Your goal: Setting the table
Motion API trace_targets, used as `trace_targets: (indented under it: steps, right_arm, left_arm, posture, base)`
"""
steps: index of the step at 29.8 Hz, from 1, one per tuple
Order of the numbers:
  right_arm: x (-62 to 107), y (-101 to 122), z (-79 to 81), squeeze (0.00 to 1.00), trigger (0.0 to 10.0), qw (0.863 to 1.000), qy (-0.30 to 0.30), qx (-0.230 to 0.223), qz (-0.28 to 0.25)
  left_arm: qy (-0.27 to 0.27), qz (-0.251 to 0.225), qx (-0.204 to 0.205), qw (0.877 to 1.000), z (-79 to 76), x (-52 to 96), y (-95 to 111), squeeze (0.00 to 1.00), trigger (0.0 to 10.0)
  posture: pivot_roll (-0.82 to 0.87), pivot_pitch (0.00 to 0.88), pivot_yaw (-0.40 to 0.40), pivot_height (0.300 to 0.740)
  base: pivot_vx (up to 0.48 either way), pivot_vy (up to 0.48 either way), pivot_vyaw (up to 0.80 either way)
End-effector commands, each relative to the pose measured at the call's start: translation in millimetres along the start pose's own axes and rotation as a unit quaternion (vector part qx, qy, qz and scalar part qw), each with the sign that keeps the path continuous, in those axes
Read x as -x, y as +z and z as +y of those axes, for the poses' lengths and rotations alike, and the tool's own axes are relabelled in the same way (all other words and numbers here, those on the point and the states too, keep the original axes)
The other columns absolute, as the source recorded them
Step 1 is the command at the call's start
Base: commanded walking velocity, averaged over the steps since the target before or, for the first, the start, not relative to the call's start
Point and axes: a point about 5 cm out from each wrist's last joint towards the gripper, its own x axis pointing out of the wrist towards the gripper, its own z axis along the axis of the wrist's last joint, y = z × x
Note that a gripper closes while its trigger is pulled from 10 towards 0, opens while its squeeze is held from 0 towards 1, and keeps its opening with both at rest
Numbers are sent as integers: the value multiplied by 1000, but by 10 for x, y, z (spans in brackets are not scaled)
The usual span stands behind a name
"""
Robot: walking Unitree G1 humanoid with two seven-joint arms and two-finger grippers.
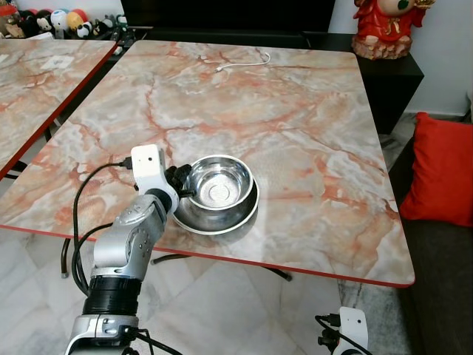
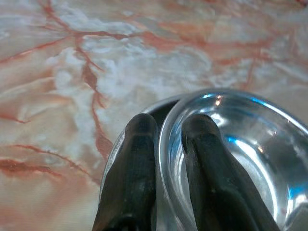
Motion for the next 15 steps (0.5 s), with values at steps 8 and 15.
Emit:
trace_targets:
  steps: [8,15]
  right_arm:
    - [4,-28,15,0,10000,1000,0,-2,3]
    - [5,-29,20,0,10000,1000,1,-1,2]
  left_arm:
    - [28,-86,-175,980,80,209,139,0,10000]
    - [95,-141,-246,954,299,541,-73,0,10000]
  posture:
    - [31,111,18,740]
    - [31,109,17,740]
  base:
    - [0,0,0]
    - [0,0,0]
